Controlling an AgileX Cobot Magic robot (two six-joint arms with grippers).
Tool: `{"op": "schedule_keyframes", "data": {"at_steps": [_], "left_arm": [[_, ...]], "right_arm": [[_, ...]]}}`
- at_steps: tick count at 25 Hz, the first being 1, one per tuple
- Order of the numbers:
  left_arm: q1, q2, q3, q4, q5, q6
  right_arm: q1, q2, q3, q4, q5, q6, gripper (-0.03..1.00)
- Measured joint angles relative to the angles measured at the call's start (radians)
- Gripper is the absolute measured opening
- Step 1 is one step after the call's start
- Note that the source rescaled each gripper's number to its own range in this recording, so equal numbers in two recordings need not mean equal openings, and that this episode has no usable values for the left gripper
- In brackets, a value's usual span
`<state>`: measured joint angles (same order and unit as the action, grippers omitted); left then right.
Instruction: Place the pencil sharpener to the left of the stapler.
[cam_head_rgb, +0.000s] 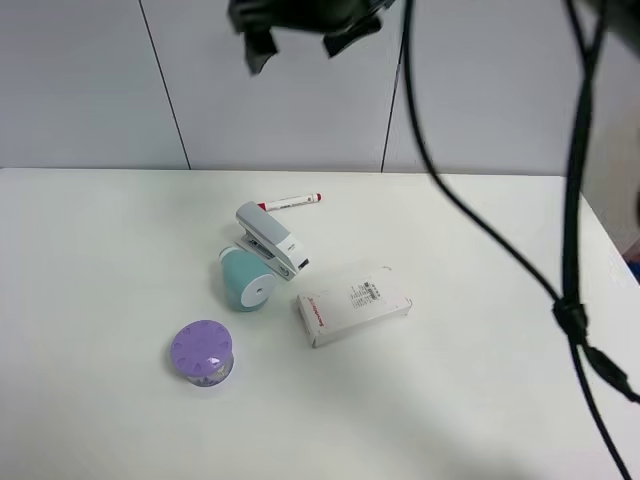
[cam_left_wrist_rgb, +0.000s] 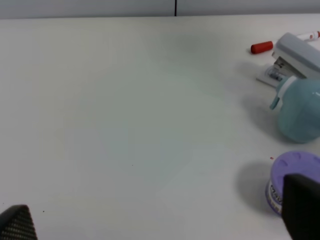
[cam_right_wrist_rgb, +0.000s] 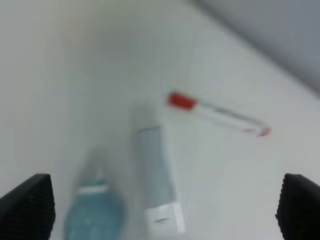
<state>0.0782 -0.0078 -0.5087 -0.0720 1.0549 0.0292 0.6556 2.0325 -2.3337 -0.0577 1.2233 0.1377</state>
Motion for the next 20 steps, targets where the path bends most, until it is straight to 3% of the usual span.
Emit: {"op": "schedule_keyframes", "data": {"at_steps": [4, 8, 12, 17, 18, 20], "left_arm": [[0.0, 0.0, 0.0, 0.0, 0.0, 0.0], [0.0, 0.0, 0.0, 0.0, 0.0, 0.0], [0.0, 0.0, 0.0, 0.0, 0.0, 0.0], [0.0, 0.0, 0.0, 0.0, 0.0, 0.0], [0.0, 0.0, 0.0, 0.0, 0.0, 0.0], [0.0, 0.0, 0.0, 0.0, 0.0, 0.0]], "right_arm": [[-0.094, -0.137, 0.032, -0.059, 0.0, 0.007, 0.64], [-0.167, -0.313, 0.246, -0.146, -0.002, 0.018, 0.64], [-0.215, -0.506, 0.602, -0.219, -0.012, 0.105, 0.64], [-0.321, -0.782, 1.125, -0.212, -0.197, 0.236, 0.64], [-0.321, -0.782, 1.125, -0.212, -0.197, 0.236, 0.64], [-0.385, -0.889, 1.31, -0.201, -0.24, 0.268, 0.64]]}}
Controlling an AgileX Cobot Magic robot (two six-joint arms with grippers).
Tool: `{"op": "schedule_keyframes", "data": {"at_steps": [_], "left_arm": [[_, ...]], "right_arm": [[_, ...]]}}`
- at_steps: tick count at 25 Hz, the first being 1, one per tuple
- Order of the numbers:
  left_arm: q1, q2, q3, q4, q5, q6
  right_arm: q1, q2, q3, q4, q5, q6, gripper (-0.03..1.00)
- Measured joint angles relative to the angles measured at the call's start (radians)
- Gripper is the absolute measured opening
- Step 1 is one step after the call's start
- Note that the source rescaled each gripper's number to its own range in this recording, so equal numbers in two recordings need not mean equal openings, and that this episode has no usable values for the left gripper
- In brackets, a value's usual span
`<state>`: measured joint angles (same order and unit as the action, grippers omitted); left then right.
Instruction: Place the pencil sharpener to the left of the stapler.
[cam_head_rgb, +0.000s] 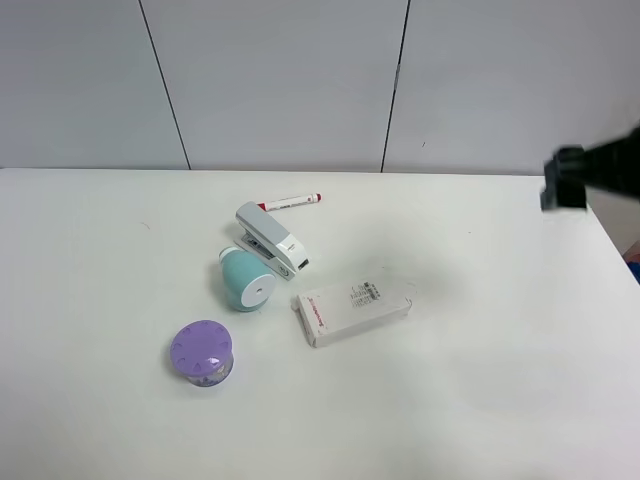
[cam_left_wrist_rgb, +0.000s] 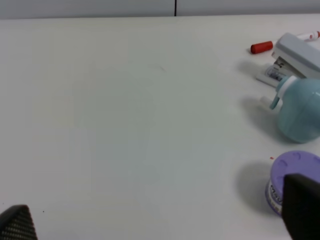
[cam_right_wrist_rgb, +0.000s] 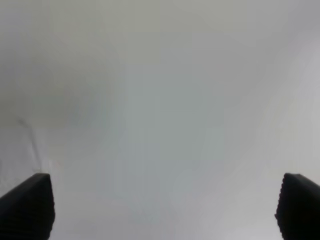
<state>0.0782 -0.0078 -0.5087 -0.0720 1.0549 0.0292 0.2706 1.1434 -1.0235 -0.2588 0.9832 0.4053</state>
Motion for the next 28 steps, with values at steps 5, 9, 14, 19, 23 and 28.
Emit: {"op": "schedule_keyframes", "data": {"at_steps": [5, 9, 14, 19, 23, 28], "left_arm": [[0.0, 0.0, 0.0, 0.0, 0.0, 0.0], [0.0, 0.0, 0.0, 0.0, 0.0, 0.0], [0.0, 0.0, 0.0, 0.0, 0.0, 0.0], [0.0, 0.0, 0.0, 0.0, 0.0, 0.0], [0.0, 0.0, 0.0, 0.0, 0.0, 0.0], [0.0, 0.0, 0.0, 0.0, 0.0, 0.0]], "right_arm": [[-0.276, -0.351, 0.43, 0.063, -0.05, -0.035, 0.64], [-0.371, -0.657, 0.504, 0.101, -0.044, -0.15, 0.64], [-0.379, -0.94, 0.507, 0.109, -0.042, -0.245, 0.64], [-0.379, -1.046, 0.507, 0.135, -0.03, -0.292, 0.64], [-0.379, -1.111, 0.529, 0.143, 0.061, -0.304, 0.64], [-0.379, -1.146, 0.533, 0.179, 0.077, -0.347, 0.64]]}}
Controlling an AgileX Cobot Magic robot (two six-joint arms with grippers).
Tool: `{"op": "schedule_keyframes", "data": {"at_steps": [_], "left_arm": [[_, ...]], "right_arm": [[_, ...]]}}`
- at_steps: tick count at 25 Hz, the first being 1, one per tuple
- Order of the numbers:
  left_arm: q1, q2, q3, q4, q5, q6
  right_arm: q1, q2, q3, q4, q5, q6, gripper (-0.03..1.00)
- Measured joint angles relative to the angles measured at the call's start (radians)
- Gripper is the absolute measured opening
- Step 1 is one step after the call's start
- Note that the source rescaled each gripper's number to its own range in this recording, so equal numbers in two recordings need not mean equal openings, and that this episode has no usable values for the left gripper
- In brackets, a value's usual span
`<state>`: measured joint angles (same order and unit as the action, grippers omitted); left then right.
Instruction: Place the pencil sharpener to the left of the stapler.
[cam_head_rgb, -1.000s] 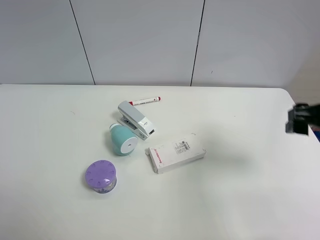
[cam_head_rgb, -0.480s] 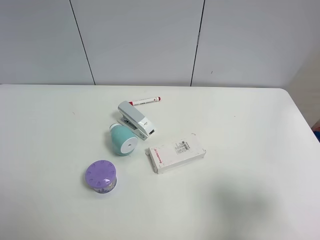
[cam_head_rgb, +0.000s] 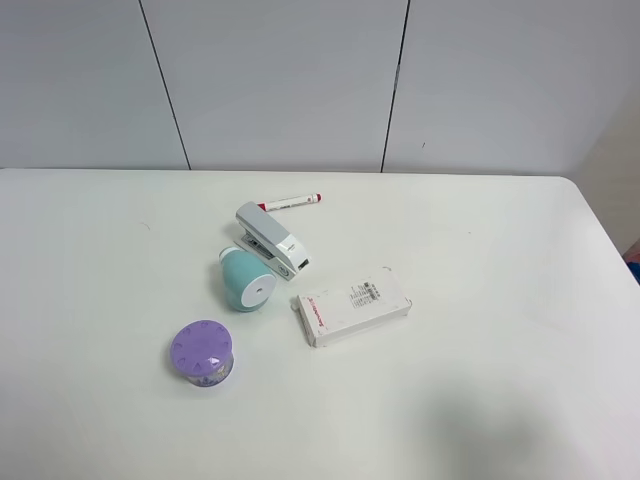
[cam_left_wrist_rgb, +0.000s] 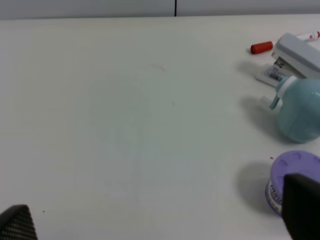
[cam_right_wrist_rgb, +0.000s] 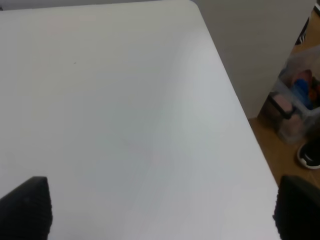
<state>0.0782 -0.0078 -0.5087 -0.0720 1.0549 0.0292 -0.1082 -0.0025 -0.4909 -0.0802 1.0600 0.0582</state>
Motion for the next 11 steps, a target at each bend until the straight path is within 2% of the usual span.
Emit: {"op": "schedule_keyframes", "data": {"at_steps": [4, 11], "left_arm": [[0.0, 0.0, 0.0, 0.0, 0.0, 0.0], [0.0, 0.0, 0.0, 0.0, 0.0, 0.001]], "right_arm": [[0.0, 0.0, 0.0, 0.016, 0.0, -0.022, 0.62], [0.0, 0.0, 0.001, 0.019, 0.0, -0.026, 0.51]]}}
